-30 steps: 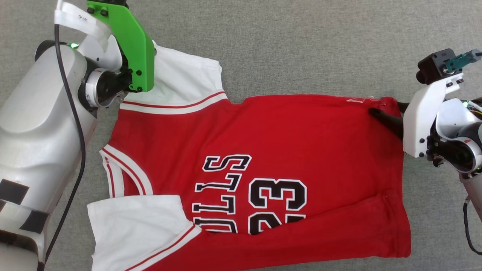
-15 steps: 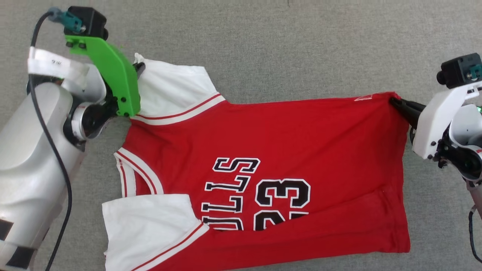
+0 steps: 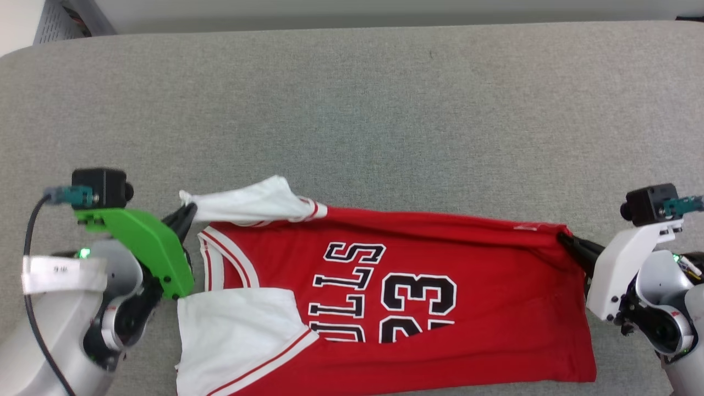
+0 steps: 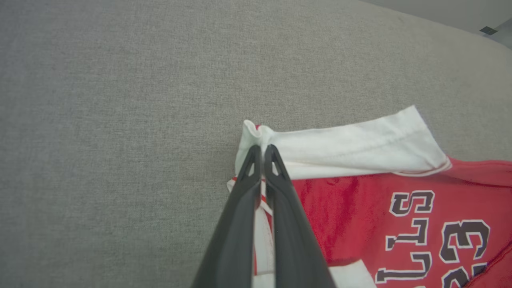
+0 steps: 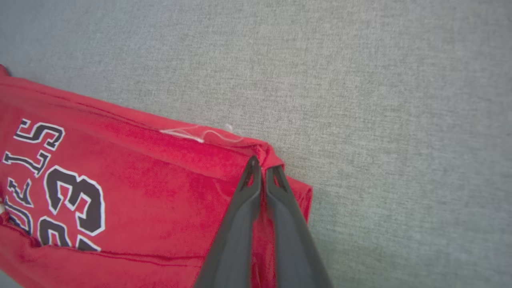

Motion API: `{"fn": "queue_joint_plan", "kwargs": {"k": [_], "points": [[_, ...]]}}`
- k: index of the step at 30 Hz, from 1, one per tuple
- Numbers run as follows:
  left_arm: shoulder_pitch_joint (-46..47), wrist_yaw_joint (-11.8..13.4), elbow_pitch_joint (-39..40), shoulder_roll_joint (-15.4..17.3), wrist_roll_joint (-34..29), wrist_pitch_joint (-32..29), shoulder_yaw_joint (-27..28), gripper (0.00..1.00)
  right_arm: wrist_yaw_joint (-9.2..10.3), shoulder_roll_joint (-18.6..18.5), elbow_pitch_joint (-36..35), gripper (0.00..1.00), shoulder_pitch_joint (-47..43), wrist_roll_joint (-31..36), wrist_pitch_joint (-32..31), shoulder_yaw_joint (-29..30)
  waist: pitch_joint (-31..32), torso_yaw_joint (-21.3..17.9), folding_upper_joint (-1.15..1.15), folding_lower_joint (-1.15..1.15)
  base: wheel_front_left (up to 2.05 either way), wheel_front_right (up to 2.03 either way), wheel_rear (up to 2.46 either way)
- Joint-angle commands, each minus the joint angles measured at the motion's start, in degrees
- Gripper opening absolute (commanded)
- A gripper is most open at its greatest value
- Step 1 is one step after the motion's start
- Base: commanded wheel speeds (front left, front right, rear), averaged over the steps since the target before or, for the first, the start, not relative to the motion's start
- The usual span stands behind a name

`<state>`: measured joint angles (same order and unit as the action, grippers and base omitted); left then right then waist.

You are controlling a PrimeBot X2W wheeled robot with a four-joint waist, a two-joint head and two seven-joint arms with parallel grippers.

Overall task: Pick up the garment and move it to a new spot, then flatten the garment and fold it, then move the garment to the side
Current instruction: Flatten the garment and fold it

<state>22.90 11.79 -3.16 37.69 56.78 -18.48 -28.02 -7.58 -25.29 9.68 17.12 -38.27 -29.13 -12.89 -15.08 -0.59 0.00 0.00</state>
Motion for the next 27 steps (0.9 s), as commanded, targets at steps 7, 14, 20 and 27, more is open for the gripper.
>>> {"fn": "queue_joint_plan", "kwargs": {"k": [7,14,20,27], "points": [[-15.28,5.78,8.36,2.65,1.89,4.90,2.55,0.00,0.09,2.17,-0.52,0.00,-7.51,1.25,0.82,2.31,4.21,0.81,0.00,0.00,0.00,0.00,0.00],[-26.00,10.07,14.01,3.32,4.08,6.78,3.97,0.00,0.09,4.03,-1.09,0.00,-13.08,1.94,0.88,5.00,5.87,0.97,0.00,0.00,0.00,0.00,0.00],[-31.58,11.31,13.84,1.83,6.64,7.39,4.11,0.00,0.09,6.13,-1.55,0.00,-16.71,2.83,0.74,6.98,6.59,0.66,0.00,0.00,0.00,0.00,0.00],[-32.18,8.76,9.15,-1.18,8.34,6.93,1.93,0.00,0.09,8.19,-1.42,0.00,-19.66,3.87,0.70,8.21,6.55,0.67,0.00,0.00,0.00,0.00,0.00]]}}
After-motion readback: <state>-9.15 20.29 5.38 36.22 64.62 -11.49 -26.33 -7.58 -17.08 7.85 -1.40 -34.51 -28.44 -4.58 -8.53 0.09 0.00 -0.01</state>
